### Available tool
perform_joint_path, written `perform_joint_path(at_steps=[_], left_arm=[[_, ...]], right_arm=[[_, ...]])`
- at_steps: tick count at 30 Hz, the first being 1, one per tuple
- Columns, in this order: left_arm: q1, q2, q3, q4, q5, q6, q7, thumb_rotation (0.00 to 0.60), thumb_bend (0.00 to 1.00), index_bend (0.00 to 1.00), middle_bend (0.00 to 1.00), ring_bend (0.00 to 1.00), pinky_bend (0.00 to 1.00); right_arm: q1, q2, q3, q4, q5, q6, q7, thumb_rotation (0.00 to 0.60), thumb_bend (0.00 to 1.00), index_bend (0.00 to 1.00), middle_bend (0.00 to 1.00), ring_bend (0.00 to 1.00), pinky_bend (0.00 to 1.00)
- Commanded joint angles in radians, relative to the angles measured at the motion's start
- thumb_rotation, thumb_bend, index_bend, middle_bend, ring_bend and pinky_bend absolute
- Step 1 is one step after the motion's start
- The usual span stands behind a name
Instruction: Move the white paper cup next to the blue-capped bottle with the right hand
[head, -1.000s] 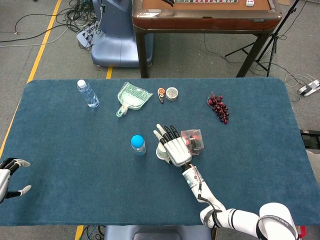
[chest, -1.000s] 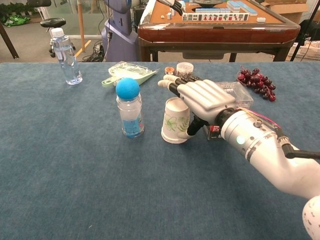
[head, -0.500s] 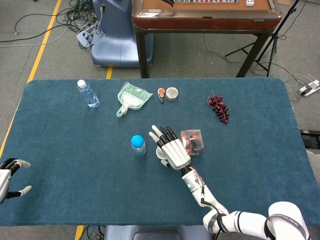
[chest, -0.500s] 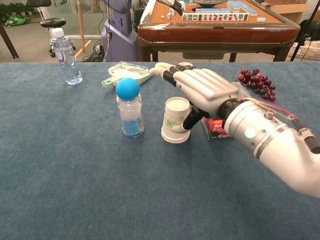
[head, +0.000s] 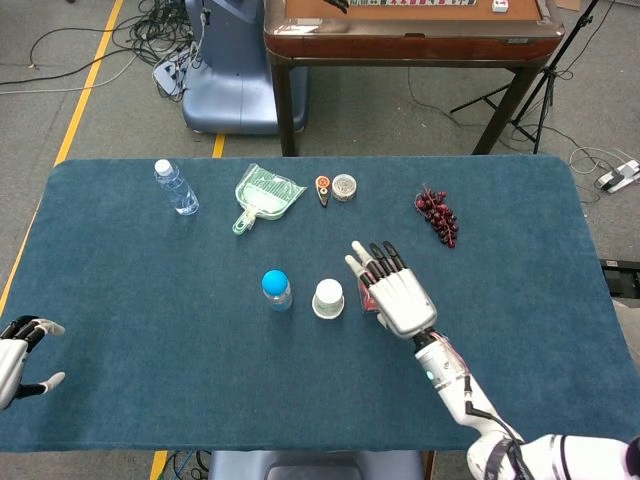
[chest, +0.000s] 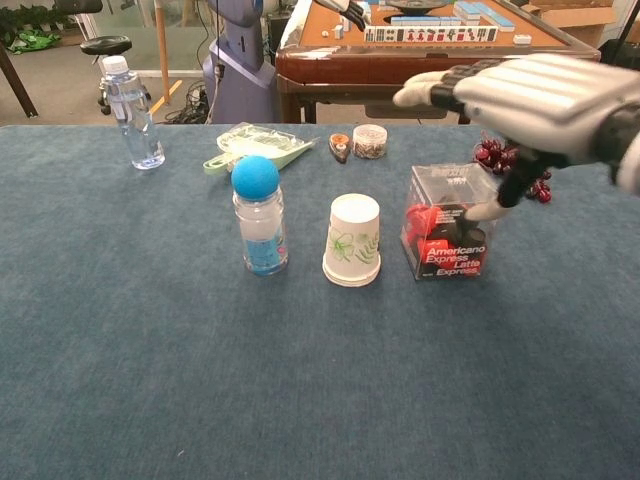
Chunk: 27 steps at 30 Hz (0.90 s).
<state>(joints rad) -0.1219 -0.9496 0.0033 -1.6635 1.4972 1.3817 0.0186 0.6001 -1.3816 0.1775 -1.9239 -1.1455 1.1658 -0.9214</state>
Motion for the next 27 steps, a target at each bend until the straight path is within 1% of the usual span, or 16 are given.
perform_joint_path(at_steps=[1, 4, 8, 11, 13, 17, 22, 25, 27], left_arm=[[0.002, 0.005, 0.001, -0.023, 0.012, 0.013, 0.031, 0.6, 0.06, 0.35, 0.31, 0.2, 0.43], [0.004, 0.01, 0.003, -0.046, 0.024, 0.024, 0.06, 0.6, 0.06, 0.35, 0.31, 0.2, 0.43], [0.01, 0.02, 0.009, -0.077, 0.043, 0.04, 0.096, 0.6, 0.06, 0.35, 0.31, 0.2, 0.43], [0.012, 0.031, 0.014, -0.108, 0.048, 0.041, 0.135, 0.6, 0.06, 0.34, 0.31, 0.2, 0.43], [0.014, 0.039, 0.017, -0.129, 0.046, 0.037, 0.161, 0.6, 0.06, 0.34, 0.31, 0.2, 0.41], [0.021, 0.047, 0.016, -0.177, 0.033, 0.047, 0.217, 0.6, 0.06, 0.33, 0.31, 0.19, 0.39], [0.038, 0.048, 0.003, -0.216, 0.003, 0.079, 0.257, 0.6, 0.06, 0.32, 0.3, 0.19, 0.39], [0.044, 0.039, -0.006, -0.222, -0.017, 0.091, 0.262, 0.6, 0.06, 0.31, 0.3, 0.19, 0.39], [0.043, 0.035, -0.006, -0.22, -0.024, 0.086, 0.267, 0.6, 0.06, 0.31, 0.3, 0.19, 0.39]], right_arm=[[-0.072, 0.136, -0.055, -0.12, 0.056, 0.077, -0.057, 0.6, 0.0, 0.06, 0.03, 0.0, 0.07], [-0.128, 0.215, -0.096, -0.177, 0.031, 0.132, -0.025, 0.6, 0.0, 0.06, 0.03, 0.0, 0.07], [-0.202, 0.29, -0.152, -0.217, -0.015, 0.199, 0.024, 0.6, 0.0, 0.06, 0.03, 0.0, 0.07], [-0.262, 0.331, -0.194, -0.234, -0.055, 0.25, 0.072, 0.6, 0.0, 0.06, 0.03, 0.0, 0.07], [-0.297, 0.35, -0.216, -0.238, -0.086, 0.28, 0.105, 0.6, 0.0, 0.07, 0.03, 0.0, 0.07], [-0.379, 0.378, -0.258, -0.222, -0.159, 0.352, 0.197, 0.6, 0.0, 0.06, 0.03, 0.0, 0.07], [-0.456, 0.41, -0.283, -0.183, -0.198, 0.412, 0.304, 0.6, 0.0, 0.07, 0.03, 0.0, 0.07], [-0.491, 0.423, -0.284, -0.148, -0.219, 0.435, 0.377, 0.6, 0.0, 0.08, 0.03, 0.0, 0.07], [-0.498, 0.437, -0.284, -0.148, -0.215, 0.428, 0.397, 0.6, 0.0, 0.08, 0.03, 0.0, 0.07]])
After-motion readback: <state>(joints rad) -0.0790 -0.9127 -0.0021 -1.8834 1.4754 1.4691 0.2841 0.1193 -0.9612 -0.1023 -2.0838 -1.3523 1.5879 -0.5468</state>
